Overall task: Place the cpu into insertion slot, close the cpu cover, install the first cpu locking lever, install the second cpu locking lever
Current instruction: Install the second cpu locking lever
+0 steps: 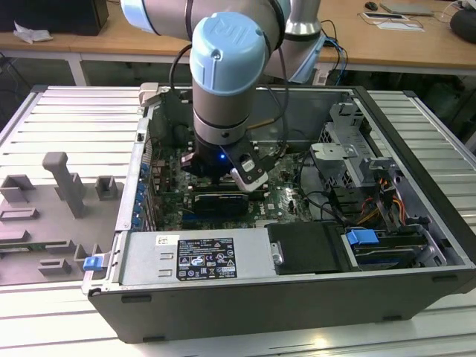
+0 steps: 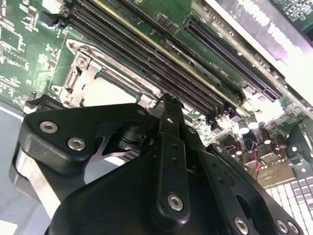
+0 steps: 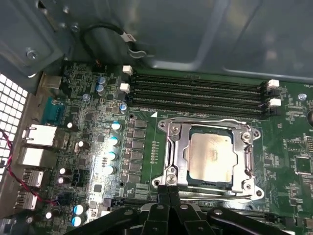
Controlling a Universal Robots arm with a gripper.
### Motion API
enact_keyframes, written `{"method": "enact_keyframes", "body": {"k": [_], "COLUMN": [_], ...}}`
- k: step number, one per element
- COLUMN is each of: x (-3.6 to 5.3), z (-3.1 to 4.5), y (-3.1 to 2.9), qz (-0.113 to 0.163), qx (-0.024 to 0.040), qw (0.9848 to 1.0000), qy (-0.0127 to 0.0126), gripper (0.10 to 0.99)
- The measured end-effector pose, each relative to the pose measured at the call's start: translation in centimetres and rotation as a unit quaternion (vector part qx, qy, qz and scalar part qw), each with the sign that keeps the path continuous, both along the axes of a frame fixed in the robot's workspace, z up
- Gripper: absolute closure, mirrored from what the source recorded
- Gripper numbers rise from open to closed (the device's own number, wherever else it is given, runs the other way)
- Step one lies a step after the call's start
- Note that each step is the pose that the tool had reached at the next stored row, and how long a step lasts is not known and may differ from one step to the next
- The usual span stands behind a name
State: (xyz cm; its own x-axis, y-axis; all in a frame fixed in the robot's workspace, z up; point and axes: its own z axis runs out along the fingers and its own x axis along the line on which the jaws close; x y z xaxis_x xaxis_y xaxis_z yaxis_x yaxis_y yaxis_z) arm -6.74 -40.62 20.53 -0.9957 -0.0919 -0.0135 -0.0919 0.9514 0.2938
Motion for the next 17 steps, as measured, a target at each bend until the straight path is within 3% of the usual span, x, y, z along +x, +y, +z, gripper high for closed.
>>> {"method": "enact_keyframes", "body": {"k": [4, 10, 17], "x": [-0.39, -0.42, -0.66], "z": [-0.43, -0.85, -1.24], "y": [-0.01, 0.09, 0.22], "qz": [0.0, 0.0, 0.0], "qx": [0.0033, 0.0203, 0.0282], "qw": [1.0, 0.9998, 0.9996], "qy": [-0.0007, -0.0007, -0.0007], "gripper": [0.98, 0.98, 0.98]}}
